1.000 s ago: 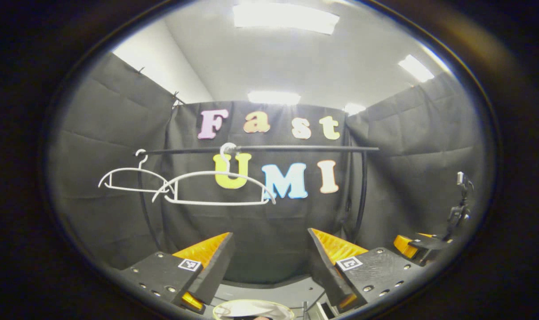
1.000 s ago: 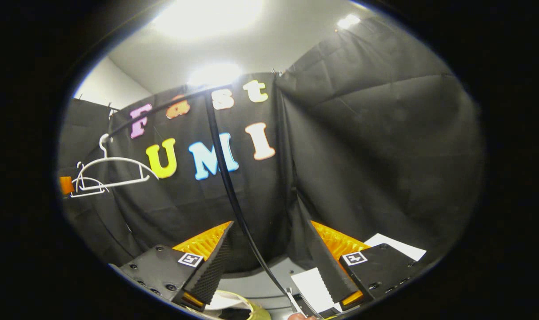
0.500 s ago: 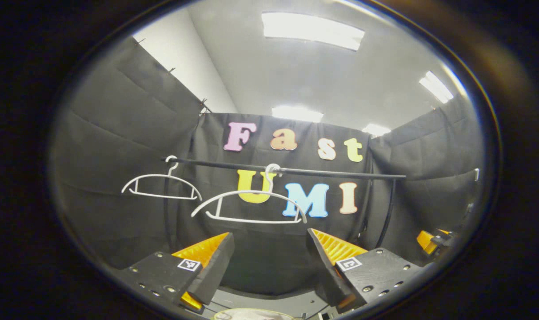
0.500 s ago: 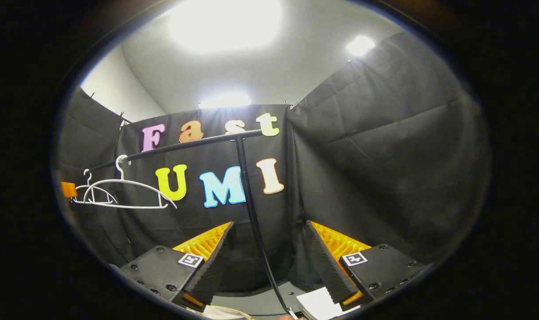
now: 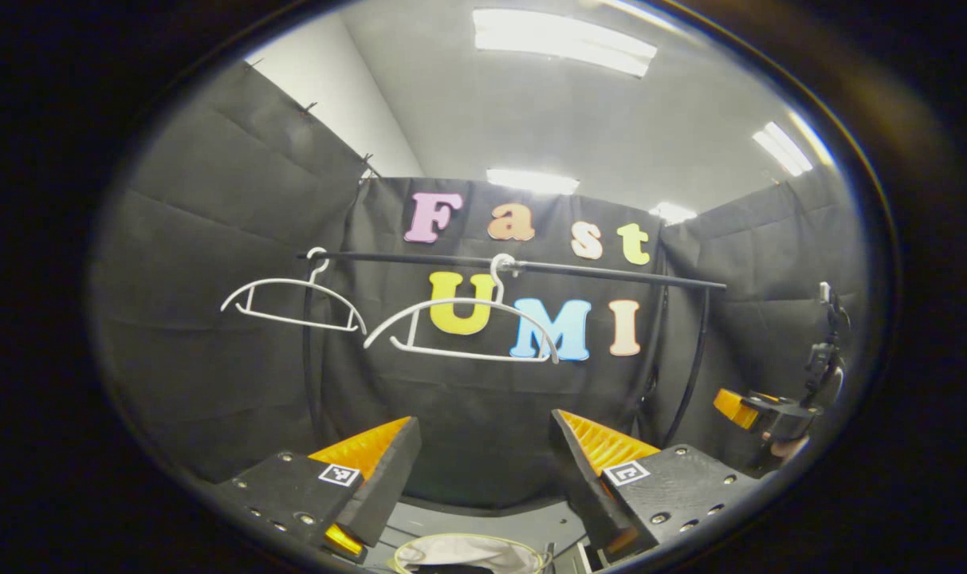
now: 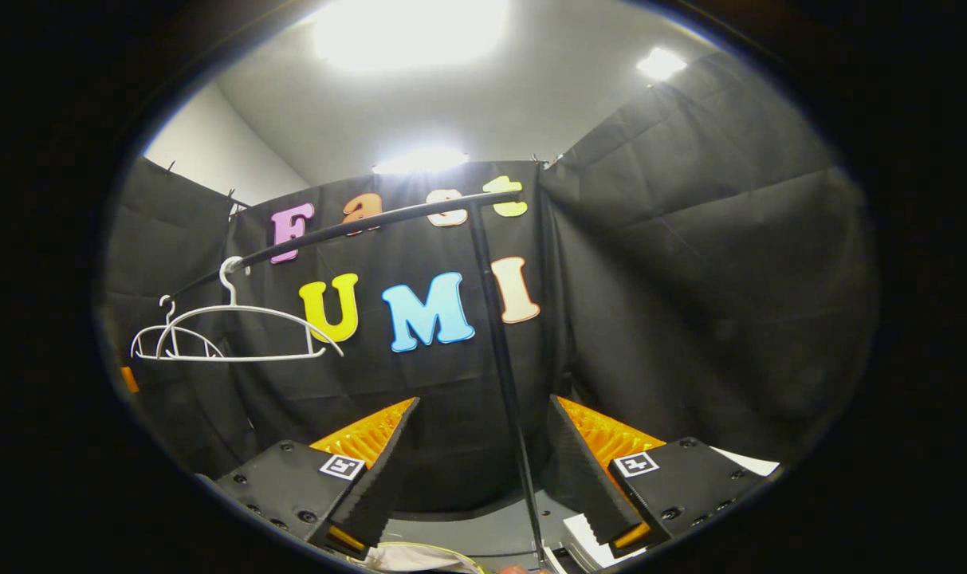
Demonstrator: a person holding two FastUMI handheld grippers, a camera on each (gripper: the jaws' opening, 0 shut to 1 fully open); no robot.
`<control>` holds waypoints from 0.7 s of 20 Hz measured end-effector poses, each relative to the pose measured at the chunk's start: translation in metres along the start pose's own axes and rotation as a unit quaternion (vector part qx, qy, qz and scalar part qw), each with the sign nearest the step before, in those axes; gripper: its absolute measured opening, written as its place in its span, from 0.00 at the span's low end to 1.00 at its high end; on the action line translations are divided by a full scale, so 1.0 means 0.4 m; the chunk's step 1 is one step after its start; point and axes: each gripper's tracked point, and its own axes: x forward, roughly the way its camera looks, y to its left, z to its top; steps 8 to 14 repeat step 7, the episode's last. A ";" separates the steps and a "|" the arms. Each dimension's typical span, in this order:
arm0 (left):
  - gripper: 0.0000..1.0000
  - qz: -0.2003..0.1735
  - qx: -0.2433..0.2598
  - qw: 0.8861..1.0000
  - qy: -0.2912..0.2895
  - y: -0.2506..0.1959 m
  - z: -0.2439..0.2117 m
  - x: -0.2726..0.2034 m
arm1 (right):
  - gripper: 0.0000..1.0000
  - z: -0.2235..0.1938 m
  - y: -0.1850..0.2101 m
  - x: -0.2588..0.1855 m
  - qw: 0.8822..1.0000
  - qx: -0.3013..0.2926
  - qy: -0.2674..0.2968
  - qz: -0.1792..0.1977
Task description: Grasp the clothes on the hanger with both hands and then place them into the laundry hamper below.
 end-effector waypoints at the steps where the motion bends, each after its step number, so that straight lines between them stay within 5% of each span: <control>1: 0.94 0.002 0.001 1.000 0.003 0.007 -0.009 0.002 | 0.92 0.004 0.026 0.005 1.000 -0.003 -0.001 0.011; 2: 0.94 0.005 0.000 1.000 0.004 0.016 -0.015 0.002 | 0.98 0.011 0.057 0.009 1.000 -0.007 -0.002 0.021; 7: 0.94 0.025 -0.015 1.000 0.010 0.084 -0.032 0.020 | 0.92 0.002 0.152 0.015 0.998 -0.023 0.001 0.053; 14: 0.94 0.025 -0.015 1.000 0.010 0.084 -0.032 0.020 | 0.92 0.002 0.152 0.015 0.998 -0.023 0.001 0.053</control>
